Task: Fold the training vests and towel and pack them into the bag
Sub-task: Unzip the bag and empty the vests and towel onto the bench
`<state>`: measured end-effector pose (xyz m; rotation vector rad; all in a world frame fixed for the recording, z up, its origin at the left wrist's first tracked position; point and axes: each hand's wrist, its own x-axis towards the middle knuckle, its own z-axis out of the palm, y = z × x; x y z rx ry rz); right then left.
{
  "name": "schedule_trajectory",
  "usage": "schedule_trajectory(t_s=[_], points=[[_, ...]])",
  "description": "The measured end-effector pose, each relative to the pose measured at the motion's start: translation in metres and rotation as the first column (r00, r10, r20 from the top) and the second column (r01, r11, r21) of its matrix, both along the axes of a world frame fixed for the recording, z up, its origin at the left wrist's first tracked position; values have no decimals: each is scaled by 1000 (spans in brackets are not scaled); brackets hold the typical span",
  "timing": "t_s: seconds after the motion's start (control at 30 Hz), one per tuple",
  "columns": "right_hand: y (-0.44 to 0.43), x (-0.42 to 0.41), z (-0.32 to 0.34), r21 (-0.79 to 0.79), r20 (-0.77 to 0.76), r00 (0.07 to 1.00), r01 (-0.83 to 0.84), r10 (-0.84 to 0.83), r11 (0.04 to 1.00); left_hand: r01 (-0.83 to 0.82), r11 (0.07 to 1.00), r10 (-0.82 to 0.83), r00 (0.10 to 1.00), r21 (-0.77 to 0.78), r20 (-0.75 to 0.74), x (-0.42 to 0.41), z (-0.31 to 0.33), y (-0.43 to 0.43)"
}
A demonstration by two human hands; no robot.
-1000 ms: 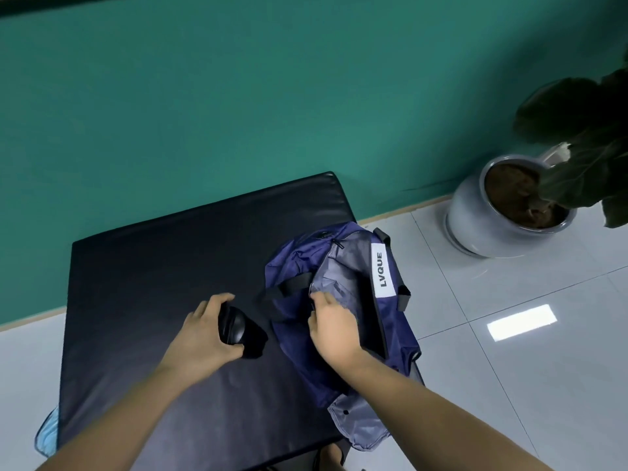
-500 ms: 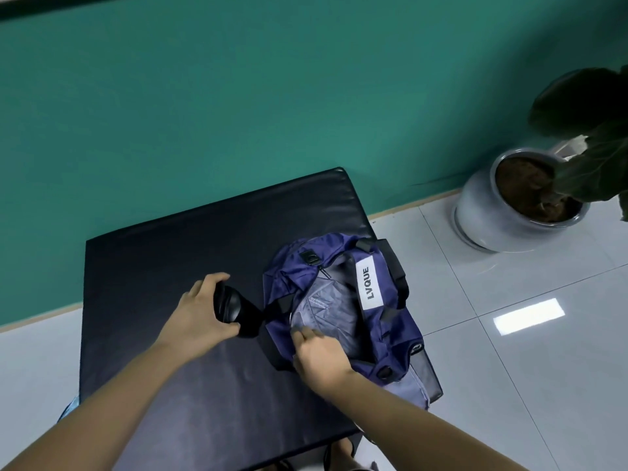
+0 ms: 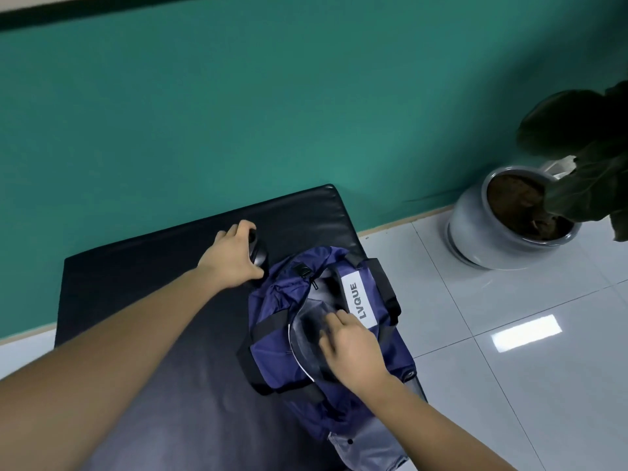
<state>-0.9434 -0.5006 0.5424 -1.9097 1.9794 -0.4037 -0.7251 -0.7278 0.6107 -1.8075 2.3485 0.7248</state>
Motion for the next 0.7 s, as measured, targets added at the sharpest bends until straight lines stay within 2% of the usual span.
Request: schedule_trajectory(t_s=[0.1, 0.4, 0.7], points=[[-10, -16, -1, 6, 16, 1000, 20, -20, 1000, 6, 1000, -6, 1000, -26, 13, -21, -8, -32], [-67, -46, -12, -23, 61, 996, -68, 70, 997, -58, 995, 56, 998, -85, -27, -79, -57, -96], [-93, -53, -34, -34, 94, 993, -64, 67, 997, -69, 986, 76, 996, -153, 38, -98, -86, -158]])
